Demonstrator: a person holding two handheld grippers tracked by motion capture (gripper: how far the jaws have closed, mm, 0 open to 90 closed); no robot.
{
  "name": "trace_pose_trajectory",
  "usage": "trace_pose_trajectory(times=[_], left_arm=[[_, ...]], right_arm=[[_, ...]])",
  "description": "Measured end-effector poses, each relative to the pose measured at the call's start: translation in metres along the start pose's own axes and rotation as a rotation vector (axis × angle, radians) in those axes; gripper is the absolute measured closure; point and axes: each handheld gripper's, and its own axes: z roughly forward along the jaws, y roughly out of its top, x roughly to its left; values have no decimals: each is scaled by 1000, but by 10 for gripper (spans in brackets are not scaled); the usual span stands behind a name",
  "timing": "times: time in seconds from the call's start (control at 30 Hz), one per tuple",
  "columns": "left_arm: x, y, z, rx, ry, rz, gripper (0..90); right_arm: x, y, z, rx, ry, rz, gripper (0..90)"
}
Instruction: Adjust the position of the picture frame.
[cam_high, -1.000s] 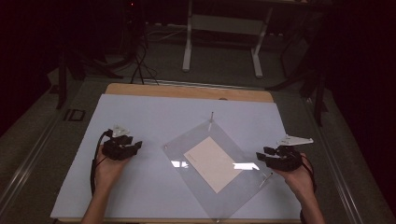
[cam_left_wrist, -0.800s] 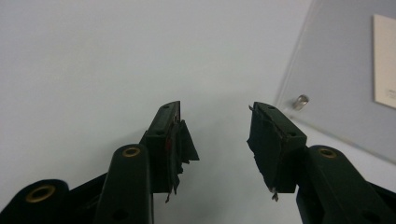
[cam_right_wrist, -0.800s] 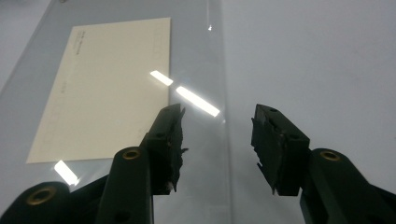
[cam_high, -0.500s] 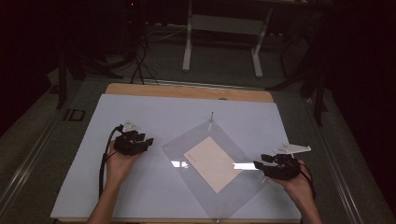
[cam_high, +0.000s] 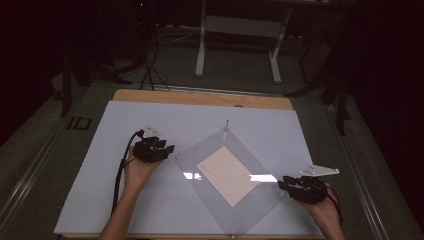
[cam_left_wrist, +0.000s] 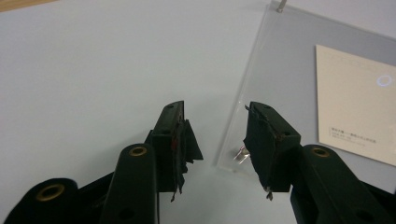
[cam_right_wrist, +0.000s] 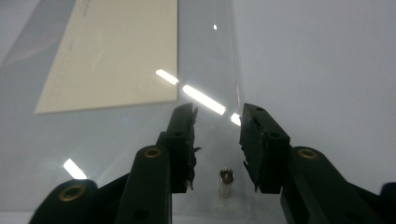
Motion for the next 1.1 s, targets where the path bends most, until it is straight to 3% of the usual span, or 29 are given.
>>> trace_pose_trajectory(times=[0.53, 0.67, 0.9, 1.1], left_arm=[[-11, 11, 26, -12, -28, 39, 544], [-16, 16, 34, -15, -31, 55, 542], [-19, 30, 51, -32, -48, 58, 548], [-29, 44, 73, -38, -70, 74, 549]], right_arm=[[-1, -29, 14, 0, -31, 46, 818], [1, -28, 14, 2, -56, 22, 836], [1, -27, 14, 4, -59, 17, 844], [-4, -22, 16, 12, -73, 8, 850]])
